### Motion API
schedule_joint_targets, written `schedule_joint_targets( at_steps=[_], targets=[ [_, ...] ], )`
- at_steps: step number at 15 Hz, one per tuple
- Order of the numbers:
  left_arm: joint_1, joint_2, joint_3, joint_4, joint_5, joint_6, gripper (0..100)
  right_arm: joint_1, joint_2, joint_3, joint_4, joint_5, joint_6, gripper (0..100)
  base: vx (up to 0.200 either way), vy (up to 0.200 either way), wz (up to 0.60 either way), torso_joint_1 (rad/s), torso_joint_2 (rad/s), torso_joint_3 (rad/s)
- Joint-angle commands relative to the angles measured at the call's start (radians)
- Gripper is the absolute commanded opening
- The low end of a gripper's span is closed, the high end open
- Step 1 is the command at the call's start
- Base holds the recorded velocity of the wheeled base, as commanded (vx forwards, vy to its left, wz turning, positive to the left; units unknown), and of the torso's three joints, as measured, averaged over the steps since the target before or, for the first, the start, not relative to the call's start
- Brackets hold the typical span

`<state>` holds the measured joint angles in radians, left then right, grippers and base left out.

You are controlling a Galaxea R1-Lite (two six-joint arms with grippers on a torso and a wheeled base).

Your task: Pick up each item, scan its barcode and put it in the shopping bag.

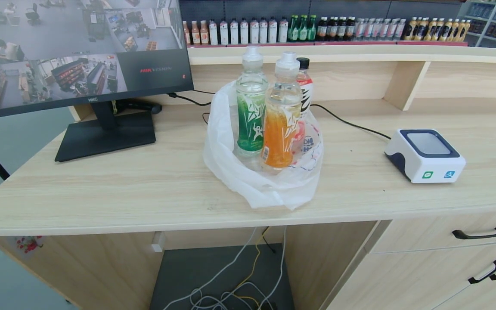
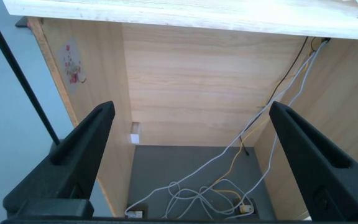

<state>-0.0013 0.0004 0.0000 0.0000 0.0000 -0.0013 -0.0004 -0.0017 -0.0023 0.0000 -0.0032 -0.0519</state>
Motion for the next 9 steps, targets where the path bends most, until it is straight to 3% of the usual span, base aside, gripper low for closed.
schedule_joint_targets(
  at_steps=[1, 7, 9],
  targets=[
    [0.000, 0.000, 0.000, 0.000, 0.000, 0.001, 100, 0.002, 0.003, 0.001, -0.002, -0.001, 0.024, 100, 0.000, 0.000, 0.00, 0.000, 0.00, 0.000],
    [0.001, 0.000, 0.000, 0.000, 0.000, -0.002, 100, 0.002, 0.003, 0.001, -0.005, -0.003, 0.055, 100, 0.000, 0.000, 0.00, 0.000, 0.00, 0.000],
    [0.001, 0.000, 0.000, 0.000, 0.000, -0.002, 100, 0.002, 0.003, 0.002, -0.005, -0.003, 0.055, 100, 0.000, -0.200, 0.00, 0.002, 0.00, 0.005]
  ],
)
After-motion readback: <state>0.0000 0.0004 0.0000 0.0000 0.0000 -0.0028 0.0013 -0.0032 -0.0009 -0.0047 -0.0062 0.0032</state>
